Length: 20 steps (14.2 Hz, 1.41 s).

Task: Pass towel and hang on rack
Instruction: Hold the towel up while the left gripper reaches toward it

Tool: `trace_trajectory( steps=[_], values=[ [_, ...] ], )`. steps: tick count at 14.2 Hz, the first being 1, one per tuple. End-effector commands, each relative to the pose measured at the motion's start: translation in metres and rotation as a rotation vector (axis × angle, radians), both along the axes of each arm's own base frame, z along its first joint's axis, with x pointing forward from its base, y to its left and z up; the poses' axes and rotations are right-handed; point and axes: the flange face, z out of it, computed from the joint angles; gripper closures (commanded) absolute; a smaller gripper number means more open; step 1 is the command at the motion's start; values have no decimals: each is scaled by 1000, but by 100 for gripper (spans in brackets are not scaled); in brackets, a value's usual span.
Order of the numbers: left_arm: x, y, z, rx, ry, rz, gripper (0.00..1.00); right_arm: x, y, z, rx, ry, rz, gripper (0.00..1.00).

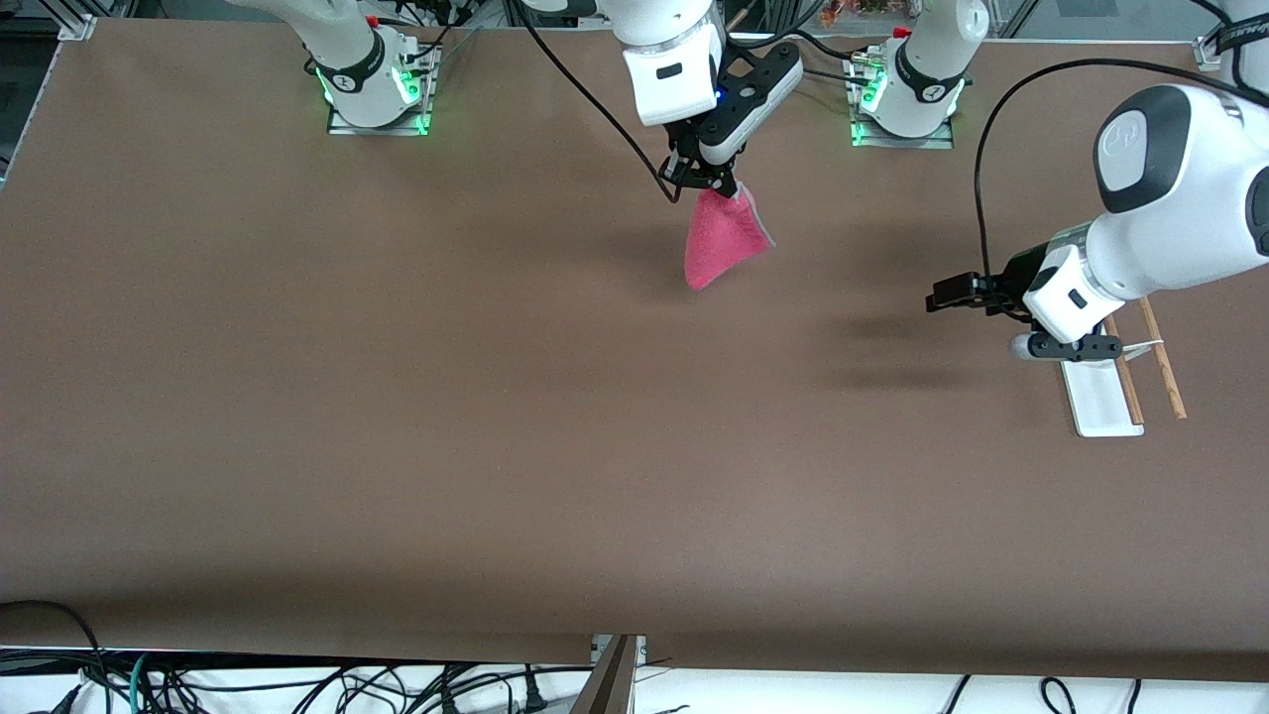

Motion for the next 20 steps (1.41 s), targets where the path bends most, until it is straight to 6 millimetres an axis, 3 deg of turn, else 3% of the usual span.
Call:
trace_trajectory(
  steps=[1,4,11,17,20],
  values=[
    [-4,1,1,-42,-27,12,0,2,4,0,23,-23,-13,100],
    [1,0,5,-97,-183,-262,0,5,7,0,54,-39,-15,100],
    [-18,-11,-49,-239,-424,-818,0,14,8,-2,91,-59,-24,100],
    [-39,-54,-77,-314,-570,-1052,0,20,5,-2,101,-70,-30,100],
    [-50,-92,-85,-362,-678,-1173,0,26,10,-11,124,-79,-31,100]
  ],
)
